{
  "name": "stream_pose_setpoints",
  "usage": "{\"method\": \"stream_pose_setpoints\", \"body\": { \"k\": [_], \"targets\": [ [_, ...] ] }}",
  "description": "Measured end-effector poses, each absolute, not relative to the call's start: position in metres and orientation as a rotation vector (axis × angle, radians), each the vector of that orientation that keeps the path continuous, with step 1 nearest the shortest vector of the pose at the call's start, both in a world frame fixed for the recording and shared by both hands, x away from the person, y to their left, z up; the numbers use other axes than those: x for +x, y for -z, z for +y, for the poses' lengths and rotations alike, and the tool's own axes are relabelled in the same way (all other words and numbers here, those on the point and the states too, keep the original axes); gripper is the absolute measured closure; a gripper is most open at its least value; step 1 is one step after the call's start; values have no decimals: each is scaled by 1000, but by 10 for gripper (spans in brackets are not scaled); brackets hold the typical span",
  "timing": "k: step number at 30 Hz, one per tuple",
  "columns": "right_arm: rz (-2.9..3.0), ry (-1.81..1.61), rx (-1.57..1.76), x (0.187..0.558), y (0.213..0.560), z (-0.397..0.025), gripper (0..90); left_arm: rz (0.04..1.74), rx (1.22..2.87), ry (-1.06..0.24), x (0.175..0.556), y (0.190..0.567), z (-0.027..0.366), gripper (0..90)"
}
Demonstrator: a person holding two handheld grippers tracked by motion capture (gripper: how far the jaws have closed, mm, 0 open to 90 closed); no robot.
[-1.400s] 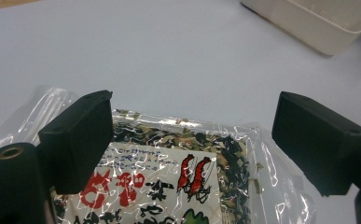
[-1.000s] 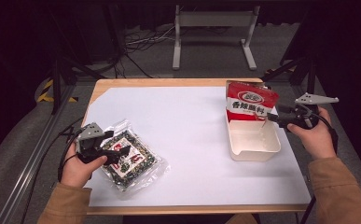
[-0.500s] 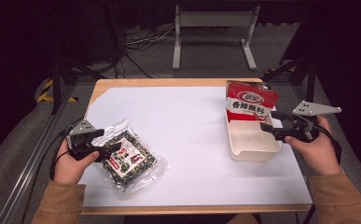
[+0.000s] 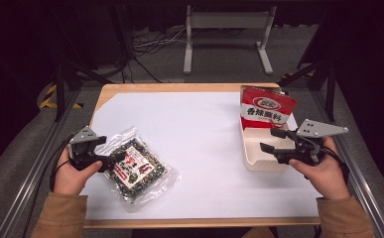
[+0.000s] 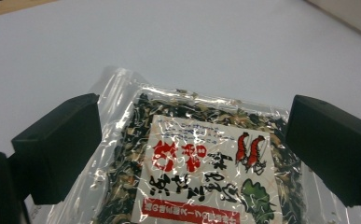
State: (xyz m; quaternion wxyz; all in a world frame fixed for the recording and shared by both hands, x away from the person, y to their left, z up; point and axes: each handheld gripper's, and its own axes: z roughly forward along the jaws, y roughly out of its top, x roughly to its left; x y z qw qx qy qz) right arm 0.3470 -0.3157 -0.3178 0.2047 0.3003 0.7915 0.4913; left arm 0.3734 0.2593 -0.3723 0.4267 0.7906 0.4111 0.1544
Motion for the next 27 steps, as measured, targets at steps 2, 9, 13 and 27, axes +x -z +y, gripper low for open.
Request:
{"method": "stream_pose_setpoints", "body": {
  "k": [2,9,13,27],
  "targets": [
    [2206,-1398,828,343,319,-312,347,1027,1969,-385,374,372,262,46],
    [2245,-1395,800,338,322,-300,344,1034,1955,-397,372,372,269,49],
    [2268,-1401,772,334,324,-291,344,1065,1913,-429,371,371,276,68],
    [2387,-1421,624,328,343,-248,357,1229,1852,-553,379,393,298,148]
  ]
}}
